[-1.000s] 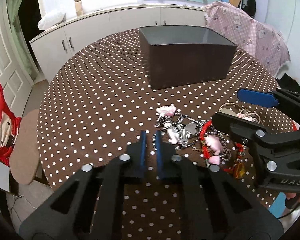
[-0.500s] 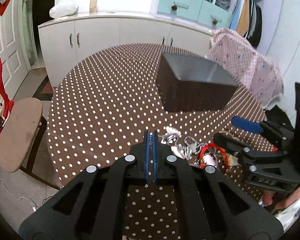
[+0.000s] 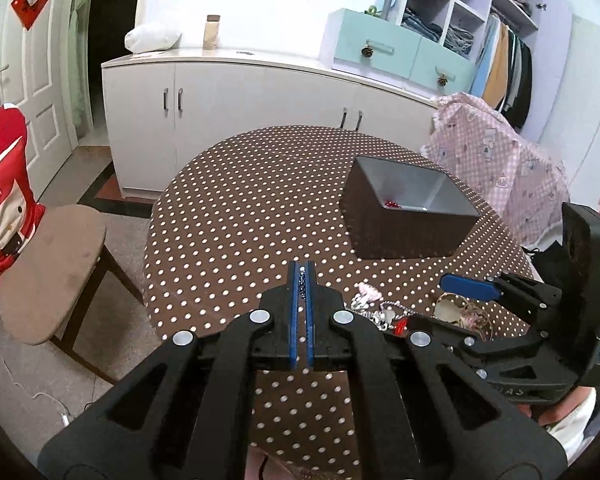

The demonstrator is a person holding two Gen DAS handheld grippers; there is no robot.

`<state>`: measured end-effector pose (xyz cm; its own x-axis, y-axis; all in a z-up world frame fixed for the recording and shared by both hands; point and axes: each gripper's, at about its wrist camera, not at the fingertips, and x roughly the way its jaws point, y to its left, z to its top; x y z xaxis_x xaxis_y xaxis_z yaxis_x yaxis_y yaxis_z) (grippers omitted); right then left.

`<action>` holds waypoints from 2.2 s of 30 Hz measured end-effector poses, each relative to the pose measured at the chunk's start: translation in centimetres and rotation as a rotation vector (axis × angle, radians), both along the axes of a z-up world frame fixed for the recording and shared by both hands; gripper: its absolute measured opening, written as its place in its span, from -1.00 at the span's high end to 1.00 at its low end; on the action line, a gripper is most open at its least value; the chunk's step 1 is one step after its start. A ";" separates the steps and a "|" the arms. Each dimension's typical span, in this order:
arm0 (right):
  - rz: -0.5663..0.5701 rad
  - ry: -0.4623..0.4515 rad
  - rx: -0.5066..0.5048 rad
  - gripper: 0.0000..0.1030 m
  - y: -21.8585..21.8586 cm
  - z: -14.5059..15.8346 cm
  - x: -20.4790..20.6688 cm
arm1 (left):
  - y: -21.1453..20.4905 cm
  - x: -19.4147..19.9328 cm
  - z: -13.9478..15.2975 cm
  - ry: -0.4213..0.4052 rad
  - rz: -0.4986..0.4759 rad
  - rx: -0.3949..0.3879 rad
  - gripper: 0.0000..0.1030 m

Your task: Organize jewelry

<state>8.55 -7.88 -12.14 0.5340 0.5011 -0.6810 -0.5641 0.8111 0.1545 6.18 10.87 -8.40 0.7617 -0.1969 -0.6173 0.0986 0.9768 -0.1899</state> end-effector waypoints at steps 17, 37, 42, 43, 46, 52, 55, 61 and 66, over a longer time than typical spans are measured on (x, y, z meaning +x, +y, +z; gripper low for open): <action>-0.002 0.049 -0.136 0.34 4.4 -1.7 3.4 | 3.9 0.1 -2.2 0.041 0.056 -0.075 0.94; -0.084 -0.040 -0.035 0.60 -0.6 2.9 1.9 | -1.4 0.8 3.8 -0.081 -0.101 -0.071 0.94; -0.118 -0.089 -0.023 0.60 -2.6 5.0 1.2 | -3.5 0.7 5.6 -0.114 -0.135 -0.057 0.94; -0.124 -0.099 -0.021 0.60 -2.9 5.3 1.0 | -4.0 0.6 6.2 -0.125 -0.142 -0.052 0.94; -0.139 -0.125 -0.007 0.60 -4.1 6.5 0.6 | -5.2 0.3 7.7 -0.157 -0.157 -0.032 0.94; -0.156 -0.165 0.006 0.60 -5.6 7.6 -0.5 | -6.5 -0.3 8.4 -0.194 -0.161 0.016 0.94; -0.154 -0.150 0.013 0.60 -5.8 6.9 -0.7 | -6.3 -0.7 6.9 -0.173 -0.170 0.046 0.92; -0.140 -0.091 0.015 0.59 -5.5 5.0 -0.4 | -3.8 -1.4 2.4 -0.086 -0.126 0.017 -0.79; -0.122 -0.066 0.011 0.59 -5.1 4.0 -0.5 | -3.3 -1.0 -0.8 -0.004 -0.121 0.052 -0.79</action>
<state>8.07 -12.94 -8.18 0.6351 0.4365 -0.6372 -0.4702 0.8730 0.1294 5.17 7.53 -9.15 0.7370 -0.2549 -0.6259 0.2167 0.9664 -0.1384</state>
